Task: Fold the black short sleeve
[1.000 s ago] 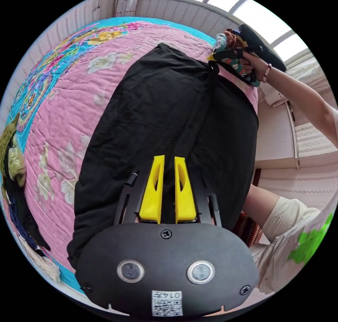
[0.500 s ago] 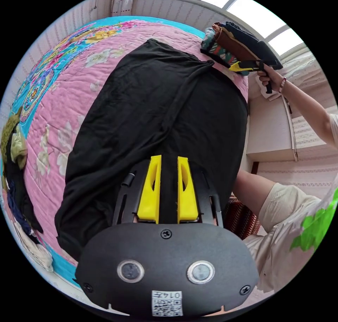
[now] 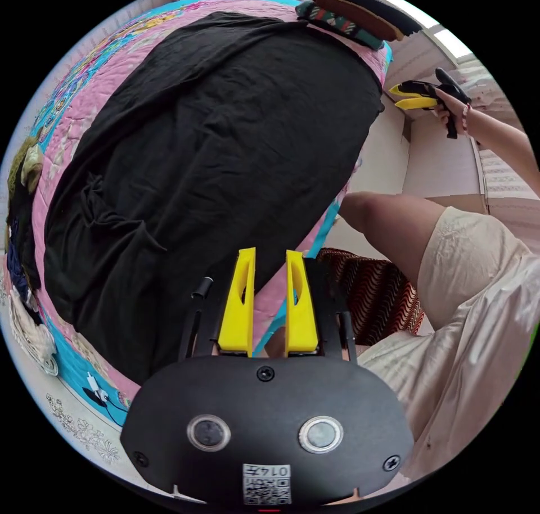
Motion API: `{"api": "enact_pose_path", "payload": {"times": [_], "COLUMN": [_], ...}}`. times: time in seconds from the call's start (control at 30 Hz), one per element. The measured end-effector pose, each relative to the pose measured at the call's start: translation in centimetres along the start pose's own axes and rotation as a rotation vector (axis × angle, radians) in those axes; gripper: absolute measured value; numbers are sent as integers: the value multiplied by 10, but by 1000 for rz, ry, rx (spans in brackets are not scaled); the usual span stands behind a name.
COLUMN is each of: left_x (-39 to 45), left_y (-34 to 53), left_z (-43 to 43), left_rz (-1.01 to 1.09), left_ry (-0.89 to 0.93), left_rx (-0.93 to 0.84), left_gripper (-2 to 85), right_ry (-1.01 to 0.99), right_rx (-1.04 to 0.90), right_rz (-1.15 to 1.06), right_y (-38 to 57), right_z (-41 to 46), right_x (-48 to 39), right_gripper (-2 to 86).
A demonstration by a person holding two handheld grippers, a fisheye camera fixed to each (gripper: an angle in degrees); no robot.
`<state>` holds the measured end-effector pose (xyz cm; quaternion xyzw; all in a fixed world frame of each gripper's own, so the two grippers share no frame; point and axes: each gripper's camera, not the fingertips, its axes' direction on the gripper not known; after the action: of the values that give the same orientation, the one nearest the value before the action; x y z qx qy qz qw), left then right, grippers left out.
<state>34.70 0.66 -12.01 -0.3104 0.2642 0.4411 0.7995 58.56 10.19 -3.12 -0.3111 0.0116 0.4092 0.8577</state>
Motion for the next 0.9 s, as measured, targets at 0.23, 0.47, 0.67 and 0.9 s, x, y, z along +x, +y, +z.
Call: {"api": "enact_pose_path", "payload": {"times": [0.23, 0.47, 0.67, 0.9], "left_x": [44, 75, 86, 90], "left_y": [8, 20, 42, 44], "left_z": [18, 47, 39, 64], "left_rz": [182, 325, 307, 297], "left_ry": [-65, -194, -174, -187], "left_rx": [42, 56, 77, 22], "left_gripper": [104, 83, 79, 71], "right_ry": [-52, 13, -40, -371], "right_rx": [39, 146, 105, 158], "right_rz": [52, 147, 216, 251], "right_y": [-3, 1, -3, 7], "right_z": [47, 84, 129, 167], "right_x": [15, 37, 68, 112], "right_gripper": [138, 124, 138, 50]}}
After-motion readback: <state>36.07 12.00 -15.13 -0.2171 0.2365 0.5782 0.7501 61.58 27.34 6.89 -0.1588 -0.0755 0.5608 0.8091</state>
